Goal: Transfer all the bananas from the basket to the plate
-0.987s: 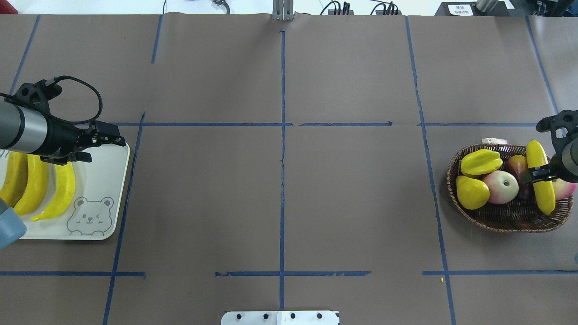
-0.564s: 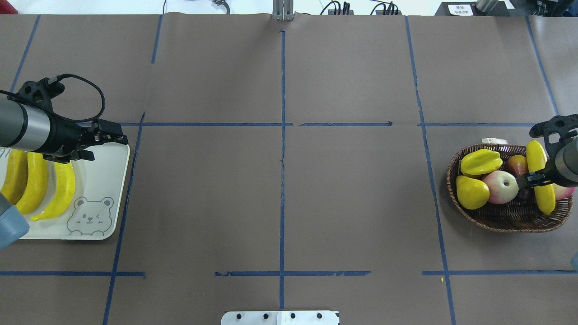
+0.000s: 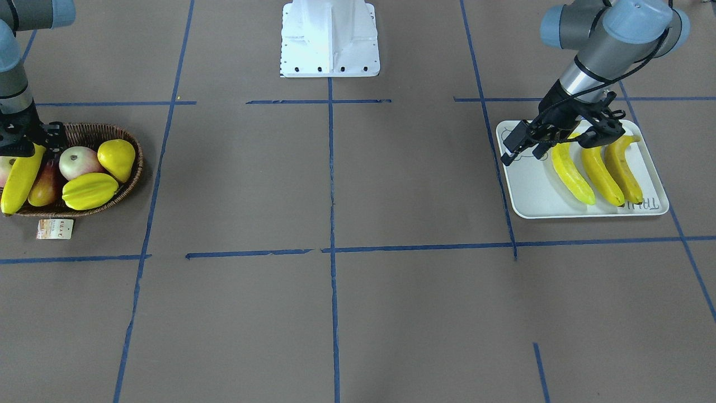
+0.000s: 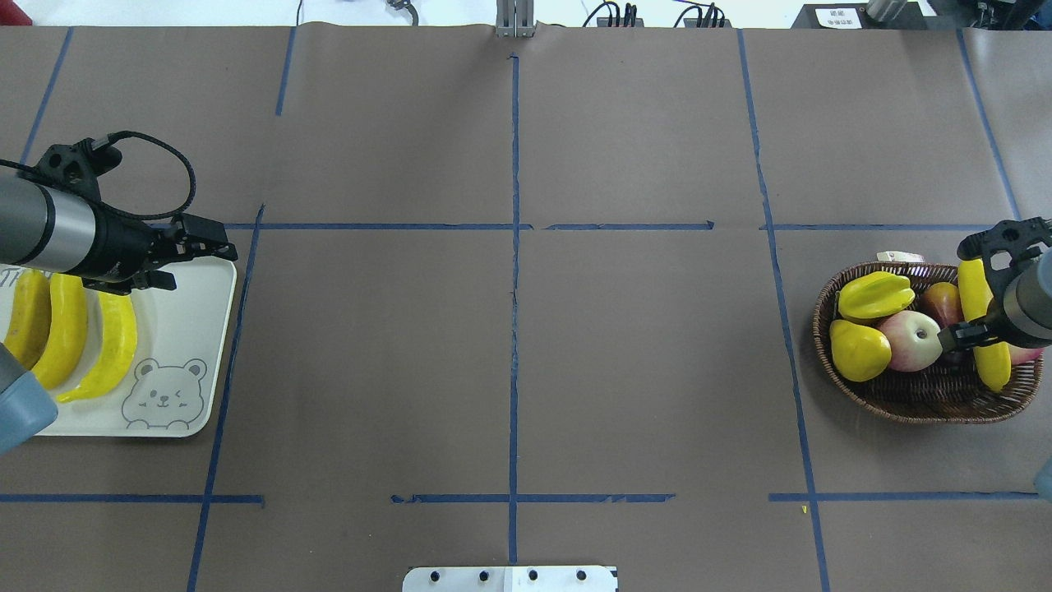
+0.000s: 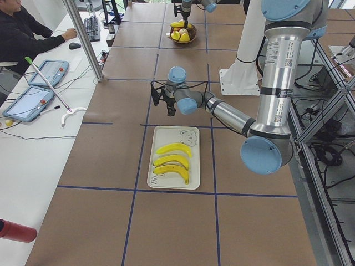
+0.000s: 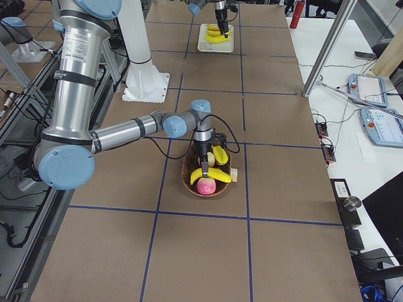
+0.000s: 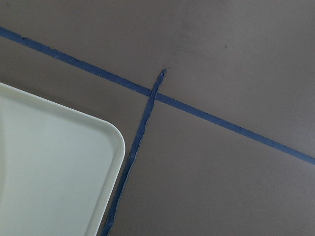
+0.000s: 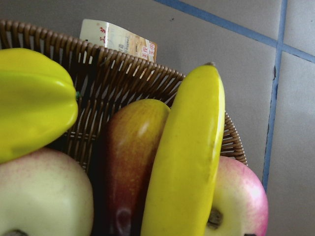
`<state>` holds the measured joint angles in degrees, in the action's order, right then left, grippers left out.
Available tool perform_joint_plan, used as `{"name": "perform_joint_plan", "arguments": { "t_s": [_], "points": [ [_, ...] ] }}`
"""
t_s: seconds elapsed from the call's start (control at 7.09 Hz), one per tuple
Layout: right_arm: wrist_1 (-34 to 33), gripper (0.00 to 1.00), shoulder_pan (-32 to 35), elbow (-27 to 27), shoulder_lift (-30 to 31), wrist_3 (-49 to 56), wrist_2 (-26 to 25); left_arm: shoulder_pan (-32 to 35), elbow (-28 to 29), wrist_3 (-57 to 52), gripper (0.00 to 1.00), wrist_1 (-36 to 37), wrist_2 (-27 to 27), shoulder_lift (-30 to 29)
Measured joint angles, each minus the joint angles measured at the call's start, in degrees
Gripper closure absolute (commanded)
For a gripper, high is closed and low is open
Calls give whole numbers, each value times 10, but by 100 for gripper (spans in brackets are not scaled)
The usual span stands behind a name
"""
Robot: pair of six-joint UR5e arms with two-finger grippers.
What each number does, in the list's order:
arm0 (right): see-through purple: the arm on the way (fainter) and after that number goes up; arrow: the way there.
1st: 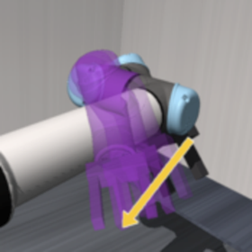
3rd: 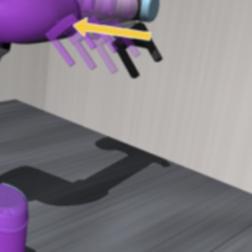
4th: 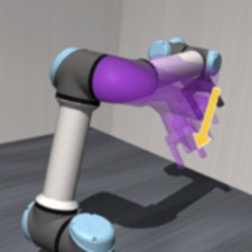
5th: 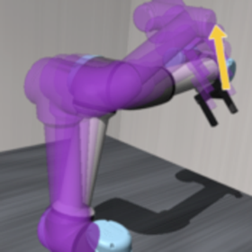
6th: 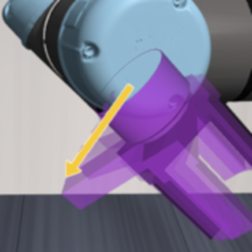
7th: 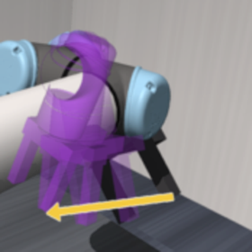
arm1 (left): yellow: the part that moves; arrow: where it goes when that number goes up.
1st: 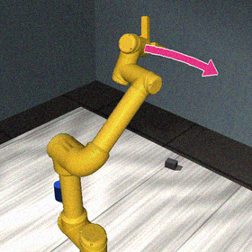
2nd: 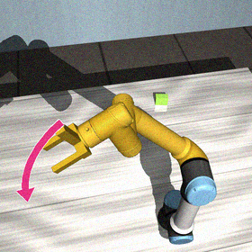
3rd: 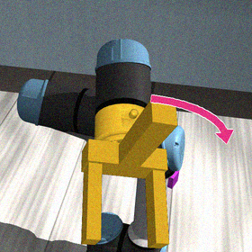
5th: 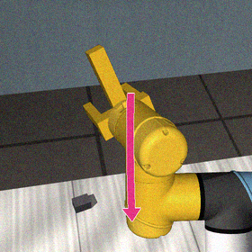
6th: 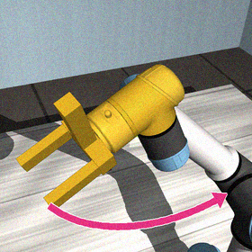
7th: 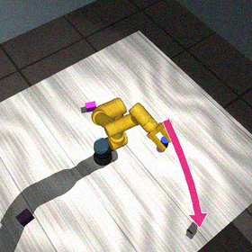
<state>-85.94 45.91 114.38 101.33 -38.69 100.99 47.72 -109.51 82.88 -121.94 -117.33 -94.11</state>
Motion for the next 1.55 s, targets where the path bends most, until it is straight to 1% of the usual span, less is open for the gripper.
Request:
{"name": "perform_joint_plan", "arguments": {
  "t_s": [0.42,0.56,0.7,0.85,0.99,1.13,1.27,1.41,1.55],
  "points": [
    [0,78,-3,-3,0,2,1,0,0,0,1,0,0,0],
    [0,90,-3,-2,-1,3,4,0,0,0,1,0,0,-1],
    [0,97,-3,-1,-1,3,5,0,1,0,1,2,0,-3],
    [0,99,-3,2,-1,4,7,0,1,1,1,8,0,-6],
    [-1,100,-1,14,0,4,7,0,0,1,1,12,0,-9],
    [-13,100,8,41,2,4,8,0,0,1,1,15,0,-11],
    [-35,99,26,80,2,4,9,0,0,1,1,16,0,-13],
    [-52,99,49,120,-5,3,25,0,0,1,1,16,0,-14],
    [-61,98,73,140,-39,0,76,0,0,1,1,16,0,-18]
  ]
}}
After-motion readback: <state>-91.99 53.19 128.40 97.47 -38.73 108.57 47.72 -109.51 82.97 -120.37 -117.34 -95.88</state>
